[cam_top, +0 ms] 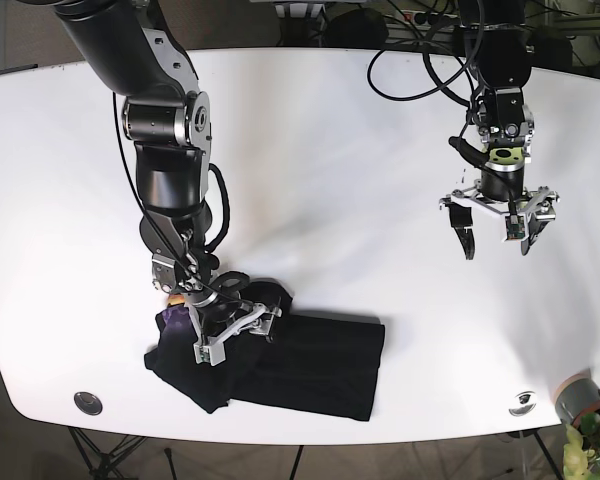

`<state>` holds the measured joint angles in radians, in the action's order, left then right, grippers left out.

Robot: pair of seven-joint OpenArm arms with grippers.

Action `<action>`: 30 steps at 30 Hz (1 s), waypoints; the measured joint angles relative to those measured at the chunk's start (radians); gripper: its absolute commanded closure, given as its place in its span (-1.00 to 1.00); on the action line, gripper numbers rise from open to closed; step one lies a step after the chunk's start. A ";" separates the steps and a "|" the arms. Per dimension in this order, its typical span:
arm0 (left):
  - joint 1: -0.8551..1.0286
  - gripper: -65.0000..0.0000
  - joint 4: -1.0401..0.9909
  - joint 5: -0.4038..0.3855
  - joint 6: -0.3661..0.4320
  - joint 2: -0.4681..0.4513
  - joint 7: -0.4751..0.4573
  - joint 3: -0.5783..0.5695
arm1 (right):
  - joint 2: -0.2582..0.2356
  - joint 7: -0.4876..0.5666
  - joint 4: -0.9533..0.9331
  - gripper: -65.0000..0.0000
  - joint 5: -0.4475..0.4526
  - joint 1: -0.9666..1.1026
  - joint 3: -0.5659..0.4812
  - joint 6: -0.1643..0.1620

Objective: Fold the T-shirt properly
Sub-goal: 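Regrasp the black shirt's bunched edge with the right gripper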

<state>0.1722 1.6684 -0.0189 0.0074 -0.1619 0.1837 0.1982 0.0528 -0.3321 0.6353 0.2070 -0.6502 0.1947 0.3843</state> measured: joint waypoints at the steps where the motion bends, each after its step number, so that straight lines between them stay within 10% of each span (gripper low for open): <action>1: 0.000 -0.61 0.000 0.000 0.000 0.000 0.000 0.000 | -0.001 0.016 -0.011 -0.57 0.000 -0.002 0.000 -0.003; 5: 0.000 -0.61 0.000 0.000 0.000 0.000 0.000 0.002 | -0.003 0.051 -0.023 -0.33 0.000 0.000 -0.002 -0.022; 10: 0.000 -0.61 0.000 0.000 0.000 0.000 0.000 0.002 | -0.009 0.070 -0.023 1.00 0.001 -0.003 -0.002 -0.023; 21: -0.007 -0.61 0.001 0.000 0.000 -0.013 0.000 0.002 | -0.024 0.019 0.120 0.94 0.006 0.011 -0.002 -0.026; 30: -0.026 -0.61 0.012 -0.001 0.000 -0.010 0.004 -0.002 | -0.054 -0.306 0.621 0.94 0.006 0.067 -0.003 -0.019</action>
<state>0.1463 1.6802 -0.0196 0.0071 -0.1719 0.1879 0.1963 -0.0013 -0.6376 1.2568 0.2134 -0.5835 0.1921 0.3653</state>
